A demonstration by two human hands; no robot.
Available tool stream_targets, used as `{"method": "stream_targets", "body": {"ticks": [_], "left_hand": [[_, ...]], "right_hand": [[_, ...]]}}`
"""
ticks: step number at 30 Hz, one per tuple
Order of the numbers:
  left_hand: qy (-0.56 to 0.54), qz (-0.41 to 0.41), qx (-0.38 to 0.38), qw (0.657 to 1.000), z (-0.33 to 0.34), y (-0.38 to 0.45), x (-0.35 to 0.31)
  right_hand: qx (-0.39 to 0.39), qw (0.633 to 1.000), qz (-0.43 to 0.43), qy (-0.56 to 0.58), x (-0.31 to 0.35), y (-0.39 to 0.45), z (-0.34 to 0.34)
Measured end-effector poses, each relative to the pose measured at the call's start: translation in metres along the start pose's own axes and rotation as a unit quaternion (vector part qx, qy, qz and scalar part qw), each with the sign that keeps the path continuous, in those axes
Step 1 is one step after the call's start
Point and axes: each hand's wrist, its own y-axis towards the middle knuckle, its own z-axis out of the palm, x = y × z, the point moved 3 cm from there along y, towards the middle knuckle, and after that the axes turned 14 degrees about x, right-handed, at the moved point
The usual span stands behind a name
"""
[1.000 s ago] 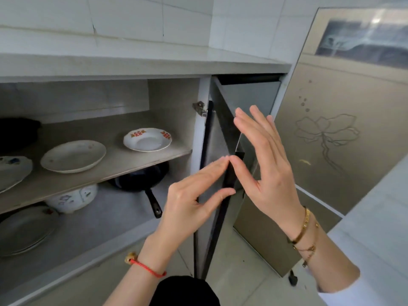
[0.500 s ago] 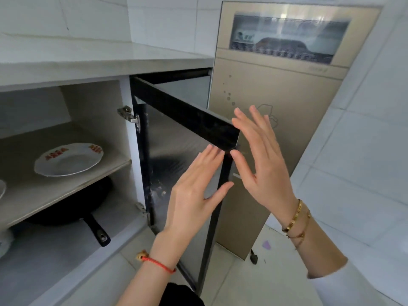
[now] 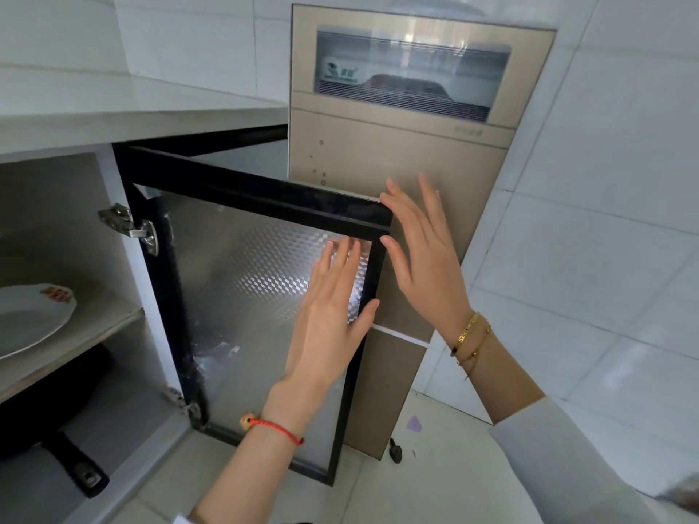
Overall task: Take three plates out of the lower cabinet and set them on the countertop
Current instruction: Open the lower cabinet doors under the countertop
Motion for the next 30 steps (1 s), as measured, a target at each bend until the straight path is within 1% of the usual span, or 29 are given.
{"method": "stream_targets", "body": {"ticks": [11, 17, 22, 26, 30], "left_hand": [[0.05, 0.001, 0.057, 0.997, 0.0, 0.009, 0.014], [0.059, -0.01, 0.066, 0.996, -0.006, 0.003, 0.013], [0.061, -0.003, 0.077, 0.995, -0.016, -0.009, 0.01], [0.042, -0.022, 0.068, 0.997, -0.032, -0.018, 0.005], [0.058, -0.051, 0.044, 0.996, -0.056, -0.036, 0.008]], "right_hand": [[0.02, 0.999, 0.009, 0.04, -0.014, 0.008, 0.005], [0.035, 0.999, 0.015, 0.036, -0.003, 0.004, -0.002], [0.041, 0.997, 0.026, 0.063, 0.009, -0.002, -0.01], [0.046, 0.997, 0.006, 0.059, 0.017, -0.003, -0.021], [0.035, 0.998, -0.021, 0.042, 0.032, -0.001, -0.031]]}}
